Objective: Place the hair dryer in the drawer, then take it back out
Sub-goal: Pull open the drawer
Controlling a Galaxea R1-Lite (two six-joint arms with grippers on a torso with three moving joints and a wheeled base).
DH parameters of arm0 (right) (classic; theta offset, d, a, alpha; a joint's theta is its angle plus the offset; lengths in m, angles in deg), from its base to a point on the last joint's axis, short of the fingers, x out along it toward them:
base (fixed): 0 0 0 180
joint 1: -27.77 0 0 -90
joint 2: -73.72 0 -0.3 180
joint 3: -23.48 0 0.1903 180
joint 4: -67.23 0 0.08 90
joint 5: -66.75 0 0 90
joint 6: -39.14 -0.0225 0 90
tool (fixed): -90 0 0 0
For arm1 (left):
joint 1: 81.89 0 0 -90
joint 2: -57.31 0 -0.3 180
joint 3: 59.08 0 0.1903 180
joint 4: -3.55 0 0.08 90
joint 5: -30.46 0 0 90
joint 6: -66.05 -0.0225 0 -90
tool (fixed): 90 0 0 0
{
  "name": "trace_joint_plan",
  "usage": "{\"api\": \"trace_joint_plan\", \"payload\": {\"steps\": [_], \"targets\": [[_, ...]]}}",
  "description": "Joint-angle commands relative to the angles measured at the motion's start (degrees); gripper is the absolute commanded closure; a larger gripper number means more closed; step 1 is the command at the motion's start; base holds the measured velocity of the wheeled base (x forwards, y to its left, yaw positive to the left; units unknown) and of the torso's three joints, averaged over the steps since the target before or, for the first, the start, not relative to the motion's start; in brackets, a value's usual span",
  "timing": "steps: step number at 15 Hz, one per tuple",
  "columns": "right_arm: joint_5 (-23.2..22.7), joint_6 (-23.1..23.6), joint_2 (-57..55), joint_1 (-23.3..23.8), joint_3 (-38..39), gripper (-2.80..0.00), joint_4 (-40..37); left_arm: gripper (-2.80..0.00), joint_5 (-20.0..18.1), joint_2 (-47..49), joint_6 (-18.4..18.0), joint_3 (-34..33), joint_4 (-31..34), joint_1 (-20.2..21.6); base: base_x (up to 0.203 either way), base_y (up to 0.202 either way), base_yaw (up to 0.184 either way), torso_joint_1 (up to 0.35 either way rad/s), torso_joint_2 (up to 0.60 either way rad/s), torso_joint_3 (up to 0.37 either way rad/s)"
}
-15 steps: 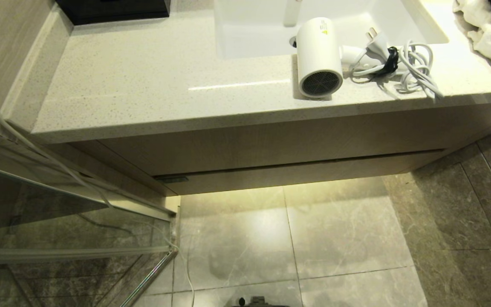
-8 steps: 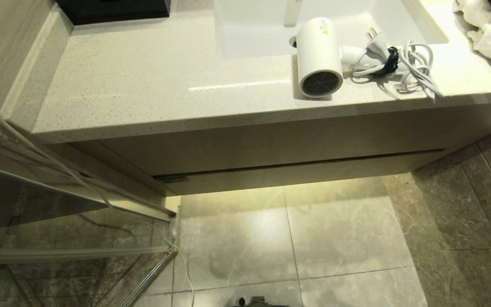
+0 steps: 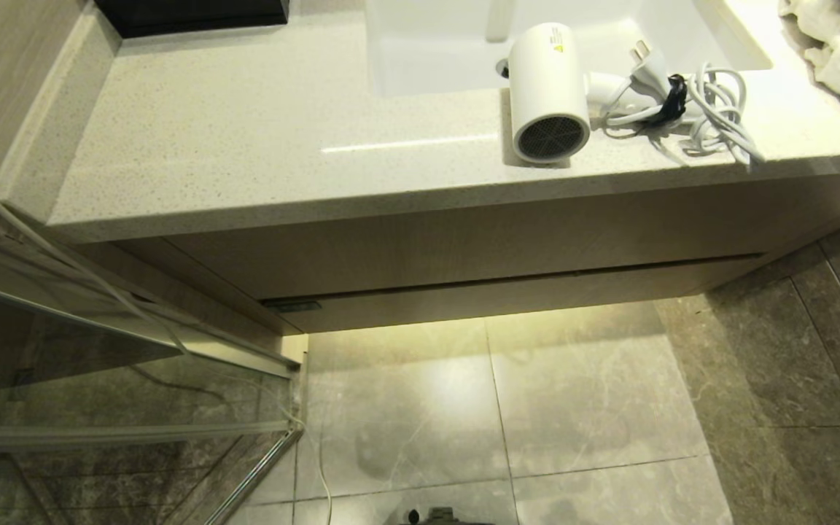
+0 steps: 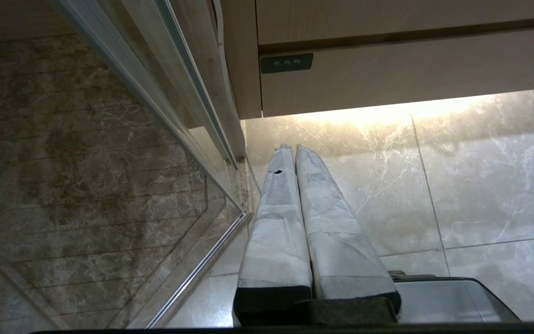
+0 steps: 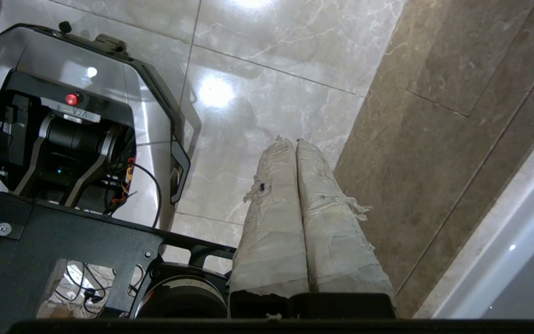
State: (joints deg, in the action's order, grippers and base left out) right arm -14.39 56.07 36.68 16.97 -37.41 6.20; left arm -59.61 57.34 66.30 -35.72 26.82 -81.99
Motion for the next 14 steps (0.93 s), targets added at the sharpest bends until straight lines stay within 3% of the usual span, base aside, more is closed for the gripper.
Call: {"api": "trace_joint_plan", "payload": {"steps": [1,14], "targets": [[0.0,0.0,1.4,0.0,0.9,0.0,0.0,0.0,0.0,0.0,0.0,-0.1,0.0,0.0,0.0,0.0,0.0,-0.136,0.36,0.192],[-0.2,0.3,4.8,-0.3,4.8,0.0,0.0,0.0,0.0,0.0,0.0,0.0,0.0,0.0,0.0,0.0,0.0,-0.2,0.5,0.303]]}}
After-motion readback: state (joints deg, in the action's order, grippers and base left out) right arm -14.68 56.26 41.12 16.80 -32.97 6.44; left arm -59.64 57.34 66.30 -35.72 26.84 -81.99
